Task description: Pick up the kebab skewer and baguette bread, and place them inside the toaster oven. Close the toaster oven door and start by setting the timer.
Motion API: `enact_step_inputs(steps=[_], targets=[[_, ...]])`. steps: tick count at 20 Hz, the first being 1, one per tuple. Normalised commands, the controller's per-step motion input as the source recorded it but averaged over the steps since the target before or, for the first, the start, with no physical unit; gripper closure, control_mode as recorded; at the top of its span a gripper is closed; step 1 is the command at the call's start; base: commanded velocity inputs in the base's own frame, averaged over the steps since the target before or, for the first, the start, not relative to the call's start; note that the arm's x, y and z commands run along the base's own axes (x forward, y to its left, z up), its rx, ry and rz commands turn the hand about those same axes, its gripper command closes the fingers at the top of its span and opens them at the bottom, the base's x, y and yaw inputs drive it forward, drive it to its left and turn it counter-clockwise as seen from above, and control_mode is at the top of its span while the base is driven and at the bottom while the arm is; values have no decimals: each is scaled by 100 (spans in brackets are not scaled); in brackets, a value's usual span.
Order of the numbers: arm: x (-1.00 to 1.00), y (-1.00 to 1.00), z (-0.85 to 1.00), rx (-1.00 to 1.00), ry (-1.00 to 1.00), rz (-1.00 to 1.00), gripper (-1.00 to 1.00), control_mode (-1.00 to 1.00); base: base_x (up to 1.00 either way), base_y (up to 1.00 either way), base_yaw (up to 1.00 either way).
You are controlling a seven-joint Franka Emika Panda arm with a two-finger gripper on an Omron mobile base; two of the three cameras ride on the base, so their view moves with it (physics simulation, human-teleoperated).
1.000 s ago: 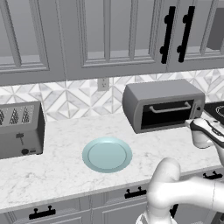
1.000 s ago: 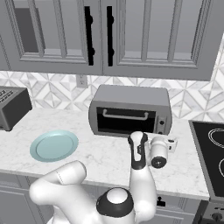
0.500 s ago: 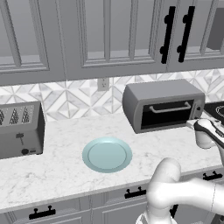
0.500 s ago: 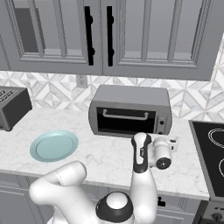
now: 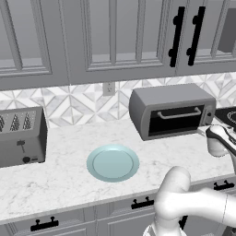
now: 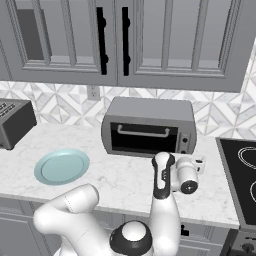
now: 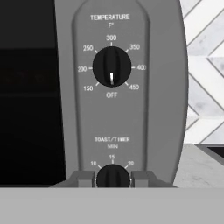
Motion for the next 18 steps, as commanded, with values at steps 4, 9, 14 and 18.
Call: enact_step_inputs(steps=[4,9,14,18], targets=[[0,0,0,0,0,-1,100,-100,0,0,0],[0,0,0,1,0,-3,100,-100,0,0,0],[0,0,0,0,0,-12,100,-100,0,0,0],[0,0,0,0,0,-12,100,-100,0,0,0]])
